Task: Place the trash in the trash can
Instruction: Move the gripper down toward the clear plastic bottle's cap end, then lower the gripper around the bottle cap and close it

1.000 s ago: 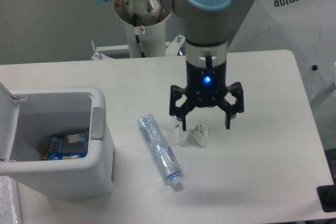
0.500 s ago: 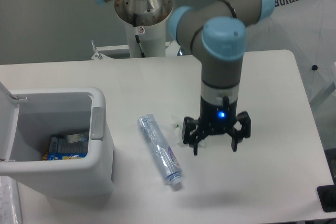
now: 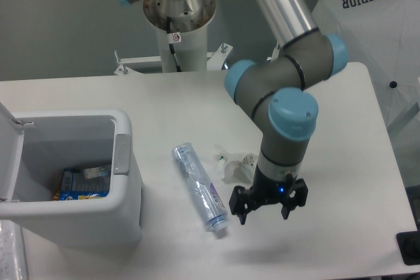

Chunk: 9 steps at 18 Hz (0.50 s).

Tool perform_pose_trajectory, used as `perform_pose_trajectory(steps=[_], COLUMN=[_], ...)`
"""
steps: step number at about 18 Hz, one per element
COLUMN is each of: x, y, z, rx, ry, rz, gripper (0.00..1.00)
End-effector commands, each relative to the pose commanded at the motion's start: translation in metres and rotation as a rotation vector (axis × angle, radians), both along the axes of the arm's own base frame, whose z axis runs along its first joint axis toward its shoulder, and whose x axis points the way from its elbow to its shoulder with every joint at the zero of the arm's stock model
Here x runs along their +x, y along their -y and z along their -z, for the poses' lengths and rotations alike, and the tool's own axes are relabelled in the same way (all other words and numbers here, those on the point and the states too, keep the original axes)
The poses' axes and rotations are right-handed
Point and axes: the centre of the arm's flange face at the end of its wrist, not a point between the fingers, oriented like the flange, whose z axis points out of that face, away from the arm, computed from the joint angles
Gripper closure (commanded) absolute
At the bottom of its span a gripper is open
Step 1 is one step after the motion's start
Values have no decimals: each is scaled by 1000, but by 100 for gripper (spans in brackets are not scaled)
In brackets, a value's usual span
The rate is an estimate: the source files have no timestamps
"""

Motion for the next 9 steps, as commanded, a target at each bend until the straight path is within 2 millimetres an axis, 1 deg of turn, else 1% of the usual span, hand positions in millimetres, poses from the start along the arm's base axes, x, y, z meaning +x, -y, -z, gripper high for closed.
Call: perform_pose_trajectory(steps=[2,3,5,9], x=[7,8,26,26], y=[-7,-6,-20,-30], z=[10,11,14,23], rx=[-19,-41,-64,-63], ry=[6,-7,-21,4], rz=[10,6,31,-45], gripper=[0,0,0,0])
